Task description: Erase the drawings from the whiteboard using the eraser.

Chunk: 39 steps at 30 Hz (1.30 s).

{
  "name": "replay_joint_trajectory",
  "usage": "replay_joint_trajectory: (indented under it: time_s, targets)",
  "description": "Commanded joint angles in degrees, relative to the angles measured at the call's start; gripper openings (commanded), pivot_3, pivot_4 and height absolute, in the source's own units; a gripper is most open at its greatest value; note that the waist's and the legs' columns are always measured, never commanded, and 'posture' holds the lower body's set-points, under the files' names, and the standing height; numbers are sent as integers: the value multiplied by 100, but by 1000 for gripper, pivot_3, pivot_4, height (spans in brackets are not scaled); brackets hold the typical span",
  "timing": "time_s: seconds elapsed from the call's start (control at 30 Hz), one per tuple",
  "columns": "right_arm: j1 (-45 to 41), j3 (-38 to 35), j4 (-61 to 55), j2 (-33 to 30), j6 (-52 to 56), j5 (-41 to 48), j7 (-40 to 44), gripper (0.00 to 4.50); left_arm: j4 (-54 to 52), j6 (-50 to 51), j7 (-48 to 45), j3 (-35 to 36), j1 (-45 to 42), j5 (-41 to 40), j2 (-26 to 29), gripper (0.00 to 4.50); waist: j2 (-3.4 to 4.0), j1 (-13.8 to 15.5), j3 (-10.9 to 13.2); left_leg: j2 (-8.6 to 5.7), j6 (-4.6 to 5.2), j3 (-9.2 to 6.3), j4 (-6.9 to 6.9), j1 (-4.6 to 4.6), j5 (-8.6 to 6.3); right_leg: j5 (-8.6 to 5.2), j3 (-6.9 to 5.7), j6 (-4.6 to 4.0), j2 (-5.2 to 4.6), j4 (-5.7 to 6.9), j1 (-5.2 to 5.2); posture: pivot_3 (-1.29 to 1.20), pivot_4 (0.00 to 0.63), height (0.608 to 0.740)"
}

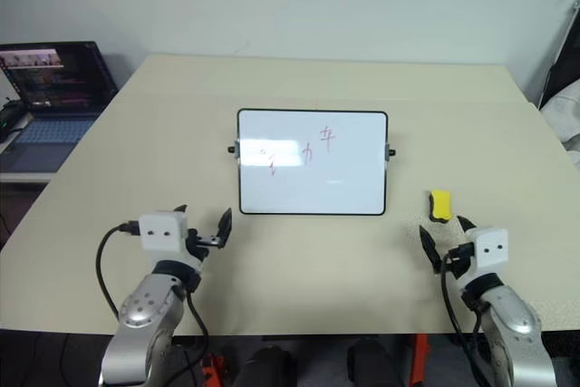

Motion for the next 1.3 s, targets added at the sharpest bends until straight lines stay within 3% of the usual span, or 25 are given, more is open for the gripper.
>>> replay_joint_trajectory:
  time_s: [0.03,0.23,0.43,0.6,0.7,0.83,1.03,1.3]
  targets:
    - [-131,-106,-354,-71,114,81,-54,4470,-44,47,-81,68,-105,-106,21,4500,-1,0,0,0,0,0,1,0,0,-5,0,9,0,0,0,0,150,740]
    - [-300,-177,-574,-36,251,144,-230,4470,-226,160,-373,-19,-182,-241,138,4500,-1,5,0,0,0,0,2,0,0,-7,-1,12,2,-1,1,0,150,740]
    - [-578,270,-851,165,506,-110,-564,4470,-356,417,-1242,105,-642,-778,751,4500,-1,3,0,1,0,-2,2,-2,0,-7,-3,11,2,1,0,0,150,740]
    - [-730,518,-1302,380,1212,-194,-1055,4470,-261,499,-2400,-195,-1207,-1342,1375,4500,2,6,2,0,0,-2,1,-4,1,-2,-3,3,2,0,-3,0,150,740]
    - [-890,255,-1736,617,1839,228,-1459,4470,-101,767,-3291,-500,-1994,-1823,1700,4500,1,34,3,-7,0,-7,2,-12,1,7,-8,-13,2,0,-7,0,150,740]
    - [-1384,-246,-1689,423,2774,460,-1789,4470,375,774,-4546,-1169,-3061,-1929,2077,4500,1,15,3,-15,0,-9,7,-22,1,9,-14,-12,12,-1,-10,0,150,740]
    - [-2086,-383,-1408,112,3982,473,-2070,4470,933,544,-5625,-1561,-3797,-1955,2253,4500,11,-61,9,-3,1,9,-1,-25,1,7,-7,-14,32,0,-27,0,150,740]
    - [-2570,-346,-582,-122,4157,318,-1913,4470,1405,271,-6023,-1783,-4278,-1776,2064,4500,13,-15,10,-5,7,2,3,-59,-3,2,-14,-19,27,-8,-42,0,150,740]
